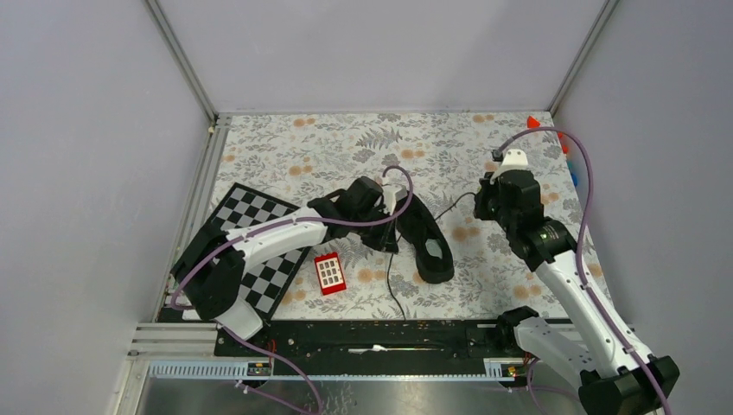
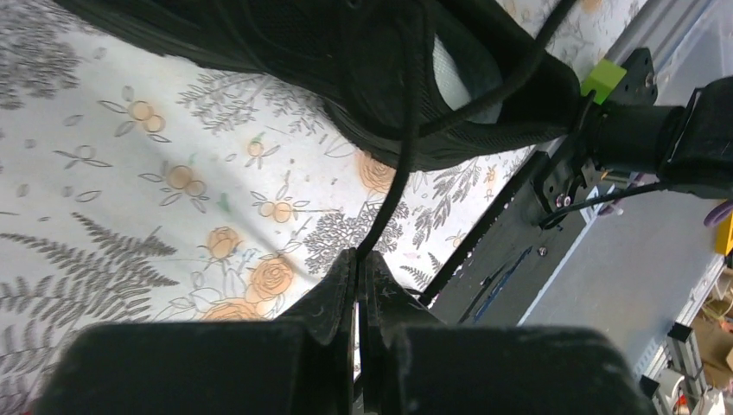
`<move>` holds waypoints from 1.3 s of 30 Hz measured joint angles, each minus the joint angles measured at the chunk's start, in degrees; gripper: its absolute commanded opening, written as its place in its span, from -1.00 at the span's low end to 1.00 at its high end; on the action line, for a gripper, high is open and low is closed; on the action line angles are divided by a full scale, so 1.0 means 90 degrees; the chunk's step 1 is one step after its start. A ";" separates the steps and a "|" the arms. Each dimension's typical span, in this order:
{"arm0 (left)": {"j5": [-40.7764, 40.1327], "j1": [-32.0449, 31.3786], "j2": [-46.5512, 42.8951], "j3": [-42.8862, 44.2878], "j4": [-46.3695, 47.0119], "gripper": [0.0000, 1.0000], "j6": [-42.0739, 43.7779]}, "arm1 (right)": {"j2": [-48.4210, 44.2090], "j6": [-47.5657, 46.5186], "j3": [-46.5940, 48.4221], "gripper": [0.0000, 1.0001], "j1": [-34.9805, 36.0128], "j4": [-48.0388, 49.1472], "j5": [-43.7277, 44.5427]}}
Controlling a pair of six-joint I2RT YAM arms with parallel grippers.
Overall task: Tie the shoes
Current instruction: Cross the shoelace with the shoelace.
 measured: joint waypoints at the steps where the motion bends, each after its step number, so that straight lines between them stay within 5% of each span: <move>1: 0.0000 -0.0068 0.0056 0.0017 0.0000 -1.00 -0.0002 | 0.0022 0.0104 -0.0158 -1.00 -0.0180 -0.0102 0.0012; 2: 0.0000 -0.0143 0.0109 0.0032 0.0000 -1.00 -0.0012 | 0.0078 0.0197 -0.0265 -0.95 -0.0325 -0.0209 0.0015; 4: 0.0000 -0.0250 0.0182 0.0068 -0.0010 -1.00 -0.0022 | 0.0318 0.0398 -0.0401 -0.38 -0.0607 -0.0464 0.0015; 8: 0.0000 -0.0352 0.0262 0.0216 -0.0017 -1.00 -0.0068 | 0.0957 0.0578 -0.0384 -0.18 -0.0789 -0.0933 -0.0017; 15: -0.0148 -0.0386 0.0323 0.0505 -0.0007 -1.00 -0.0172 | 0.0767 0.0379 -0.0420 -0.16 -0.0789 -0.1163 -0.0695; 21: -0.0321 -0.0386 0.0328 0.0539 -0.0056 -1.00 -0.0185 | -0.0100 -0.0053 -0.1163 -0.21 -0.0423 0.0058 -0.1838; 29: -0.0410 -0.0386 0.0347 0.0568 -0.0080 -1.00 -0.0185 | 0.0000 -0.0627 -0.2091 -0.12 0.1037 0.1549 -0.1877; 39: -0.0369 -0.0325 0.0503 0.0568 -0.0058 -1.00 -0.0182 | 0.0000 -0.0736 -0.3451 0.02 0.1246 0.3364 -0.1843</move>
